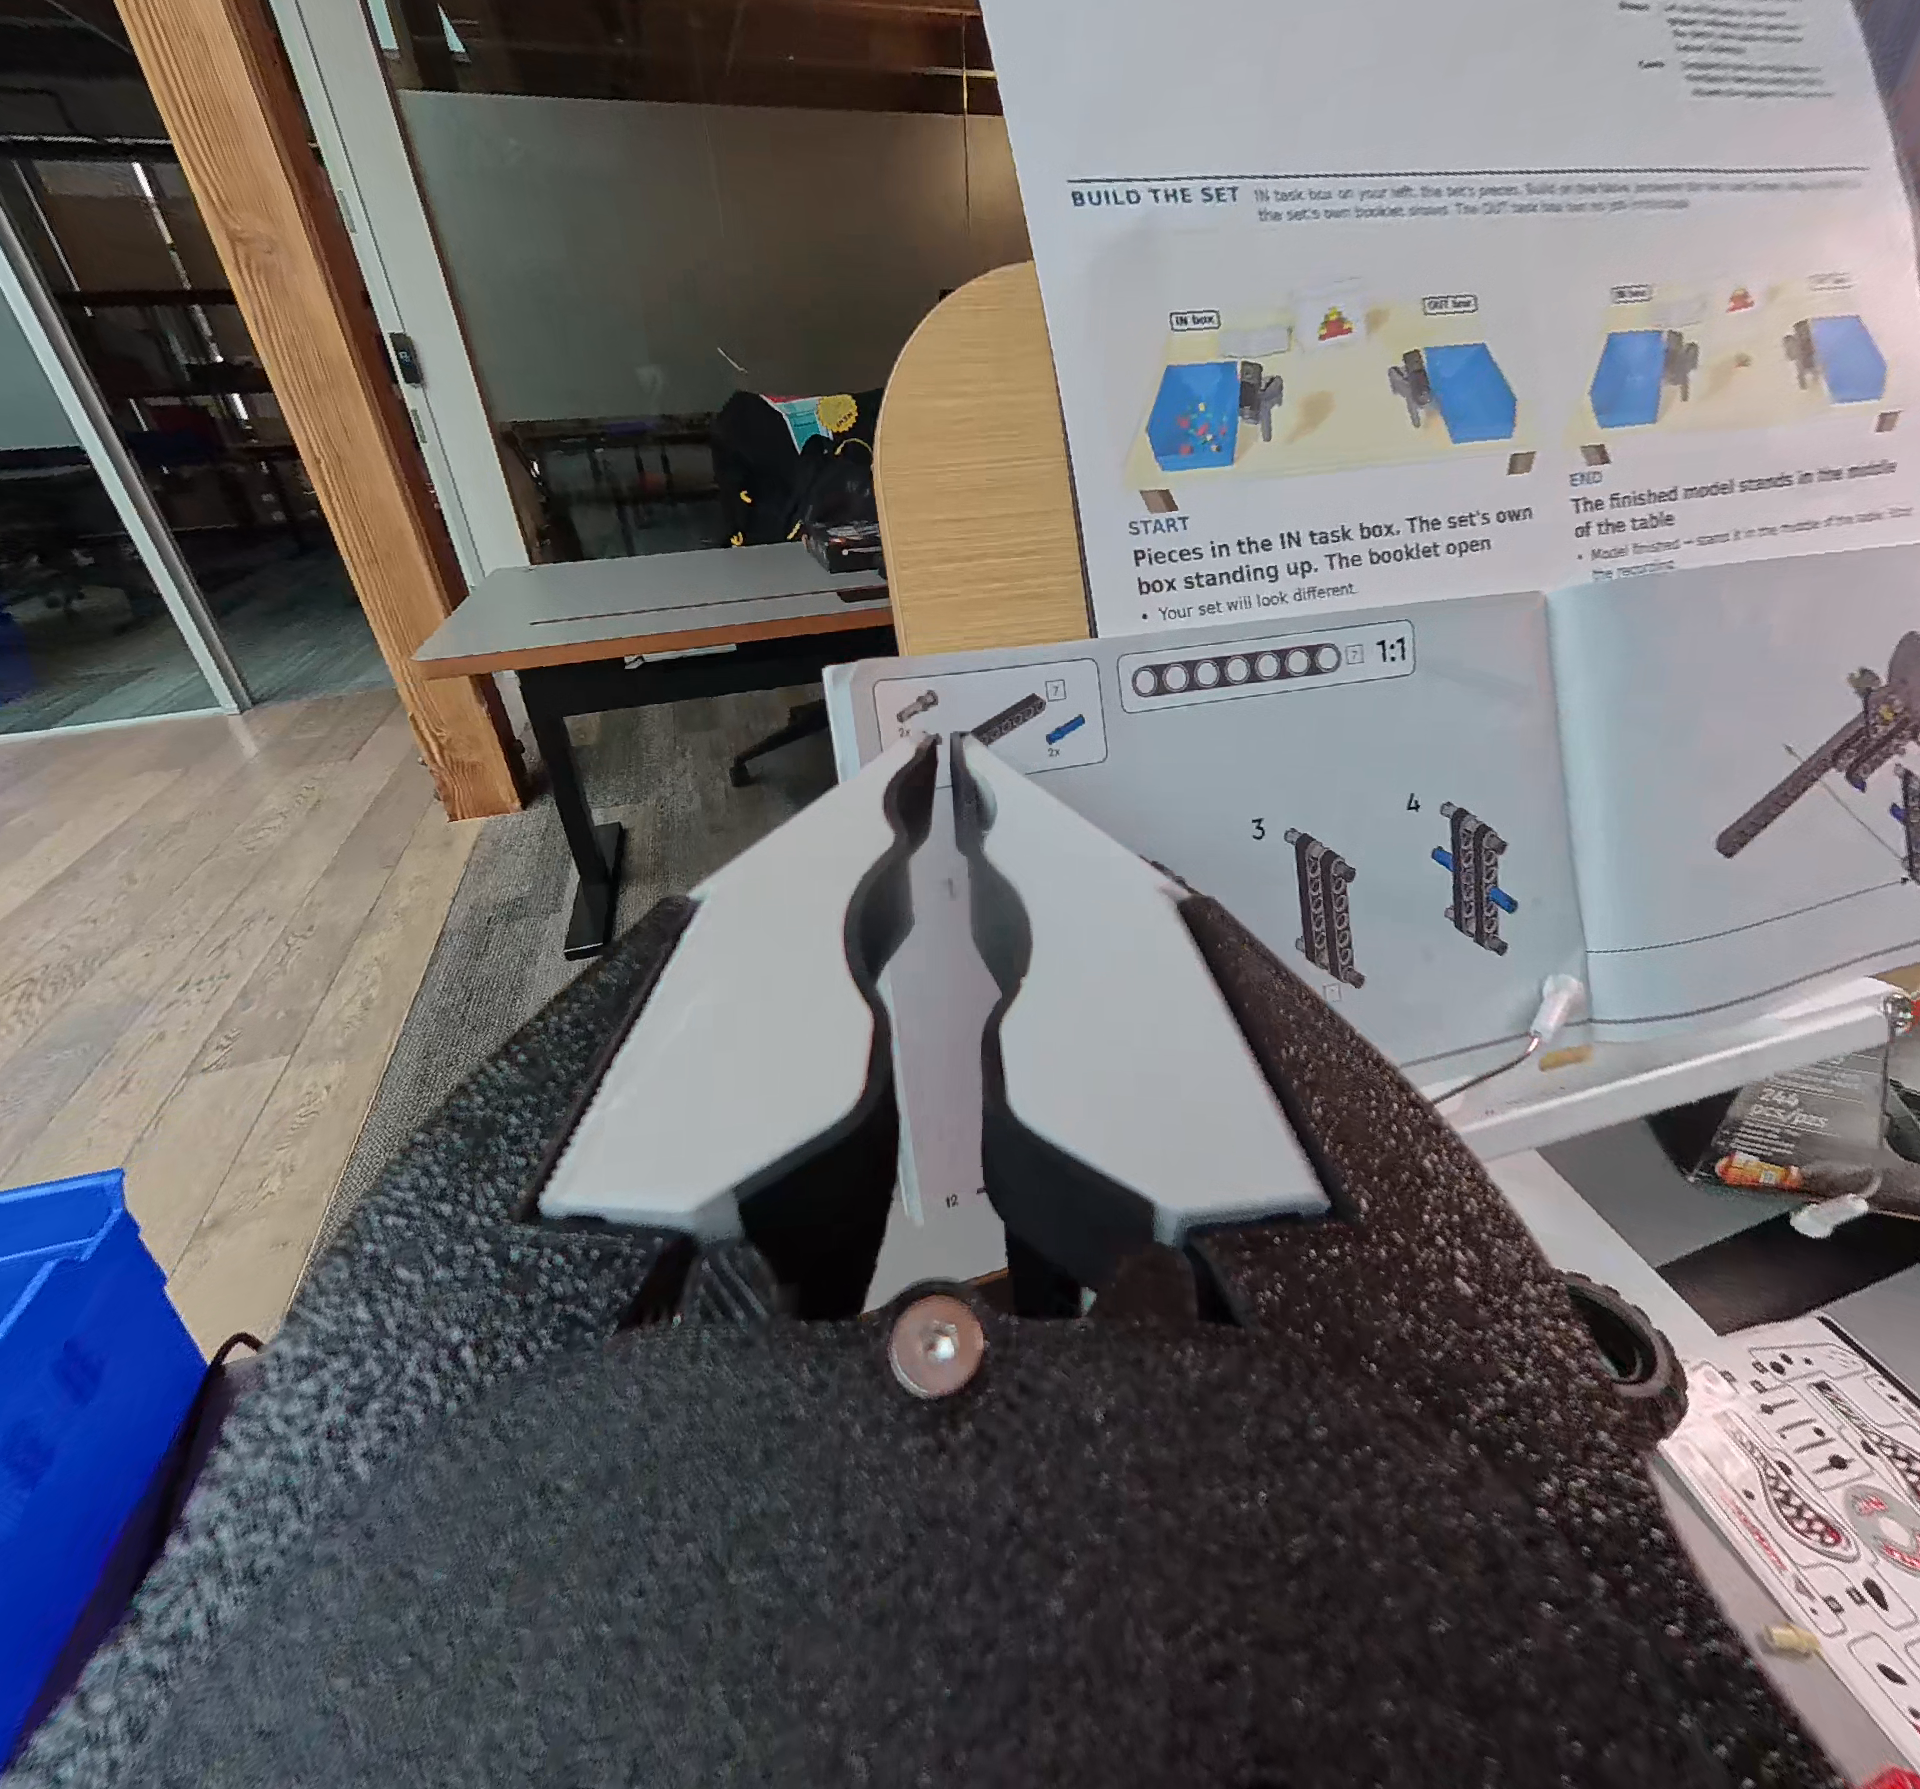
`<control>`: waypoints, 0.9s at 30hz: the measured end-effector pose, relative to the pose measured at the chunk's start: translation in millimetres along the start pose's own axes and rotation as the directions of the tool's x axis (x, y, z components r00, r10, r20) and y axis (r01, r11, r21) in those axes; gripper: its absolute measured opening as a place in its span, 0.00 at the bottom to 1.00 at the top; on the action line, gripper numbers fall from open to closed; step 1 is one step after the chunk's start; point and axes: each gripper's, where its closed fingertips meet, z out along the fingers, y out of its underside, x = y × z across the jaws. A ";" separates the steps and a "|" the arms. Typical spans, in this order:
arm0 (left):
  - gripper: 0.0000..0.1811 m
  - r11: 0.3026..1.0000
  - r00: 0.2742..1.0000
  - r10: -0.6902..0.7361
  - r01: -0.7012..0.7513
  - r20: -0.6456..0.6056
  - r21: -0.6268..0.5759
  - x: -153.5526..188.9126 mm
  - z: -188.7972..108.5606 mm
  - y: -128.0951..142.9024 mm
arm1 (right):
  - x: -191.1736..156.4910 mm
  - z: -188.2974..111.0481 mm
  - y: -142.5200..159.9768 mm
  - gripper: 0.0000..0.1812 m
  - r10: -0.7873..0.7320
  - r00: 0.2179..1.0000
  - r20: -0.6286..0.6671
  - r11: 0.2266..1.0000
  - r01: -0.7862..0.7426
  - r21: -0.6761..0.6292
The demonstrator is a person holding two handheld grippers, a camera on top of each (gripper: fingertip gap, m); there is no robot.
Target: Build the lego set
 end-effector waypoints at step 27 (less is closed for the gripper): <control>0.01 0.999 1.000 -0.005 0.006 0.015 -0.040 -14.5 7.1 14.3 | -14.6 6.2 14.0 0.03 0.009 0.998 0.061 0.998 -0.005 -0.057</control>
